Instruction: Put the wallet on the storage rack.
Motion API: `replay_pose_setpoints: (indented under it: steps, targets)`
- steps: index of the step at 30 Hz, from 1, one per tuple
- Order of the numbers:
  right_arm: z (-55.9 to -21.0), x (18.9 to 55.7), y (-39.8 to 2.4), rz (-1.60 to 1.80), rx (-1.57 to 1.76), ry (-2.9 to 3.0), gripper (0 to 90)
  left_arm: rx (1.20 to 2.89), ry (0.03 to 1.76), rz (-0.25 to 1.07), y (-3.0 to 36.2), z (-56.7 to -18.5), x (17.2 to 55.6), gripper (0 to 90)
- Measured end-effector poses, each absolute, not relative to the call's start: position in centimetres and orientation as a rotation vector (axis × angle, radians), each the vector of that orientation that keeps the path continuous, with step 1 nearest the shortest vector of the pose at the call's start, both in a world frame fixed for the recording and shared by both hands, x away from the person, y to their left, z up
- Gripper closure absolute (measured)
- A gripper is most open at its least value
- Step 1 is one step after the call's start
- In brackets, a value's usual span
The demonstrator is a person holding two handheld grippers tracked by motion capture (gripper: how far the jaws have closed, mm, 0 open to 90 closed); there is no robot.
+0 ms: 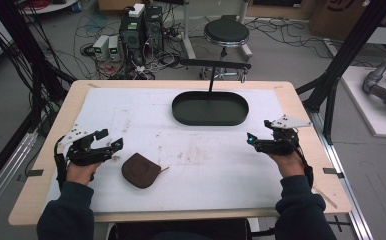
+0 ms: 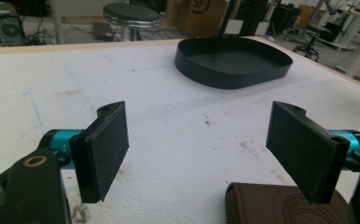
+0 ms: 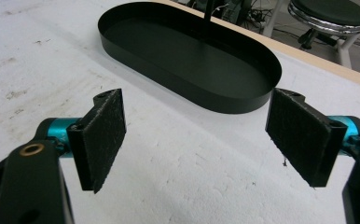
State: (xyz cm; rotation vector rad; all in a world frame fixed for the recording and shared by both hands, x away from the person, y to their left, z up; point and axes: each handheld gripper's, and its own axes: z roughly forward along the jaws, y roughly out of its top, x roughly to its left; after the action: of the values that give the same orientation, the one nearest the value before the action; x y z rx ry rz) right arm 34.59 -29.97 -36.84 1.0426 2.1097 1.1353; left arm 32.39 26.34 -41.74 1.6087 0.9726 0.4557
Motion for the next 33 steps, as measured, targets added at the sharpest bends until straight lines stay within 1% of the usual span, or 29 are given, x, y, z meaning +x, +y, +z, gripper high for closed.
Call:
replay_pose_setpoints:
  steps: [4,8,10,11,16,18,22,24,25,30,33]
  targets:
    - [-36.9,34.6,-29.7,1.13,1.017,2.132,20.5,1.67,0.95,0.367,25.9,-42.1,32.6,20.8]
    - [-37.0,34.2,-29.2,1.139,0.988,2.146,20.5,1.719,0.918,0.304,25.2,-42.3,32.6,20.8]
    - [-36.9,34.2,-29.2,1.142,0.98,2.149,20.5,1.771,0.916,0.274,24.9,-42.6,32.7,20.9]
    - [-37.0,34.2,-29.1,1.149,0.993,2.151,20.5,1.801,0.916,0.237,24.8,-42.8,32.9,24.2]
    - [-37.2,34.4,-29.3,1.155,1.019,2.152,20.5,1.881,0.901,0.06,25.0,-43.4,33.1,28.6]
    - [-37.3,34.5,-29.3,1.152,1.017,2.155,20.5,1.907,0.9,0.026,25.1,-43.6,33.0,31.0]
    - [-37.4,34.6,-29.1,1.144,1.004,2.169,20.5,1.986,0.905,-0.05,24.4,-44.4,33.2,31.4]
    - [-37.4,34.6,-29.0,1.141,1.002,2.172,20.5,1.976,0.919,-0.09,24.2,-44.8,33.4,33.0]
    - [-37.4,34.5,-29.0,1.136,1.002,2.17,20.5,1.977,0.916,-0.092,24.0,-44.8,33.5,36.7]
    - [-37.5,34.8,-28.7,1.119,0.995,2.168,20.5,1.967,0.933,-0.033,22.6,-44.7,33.7,38.7]
    - [-37.6,34.8,-28.5,1.117,0.991,2.177,20.5,1.964,0.918,-0.003,22.1,-44.7,33.9,41.7]
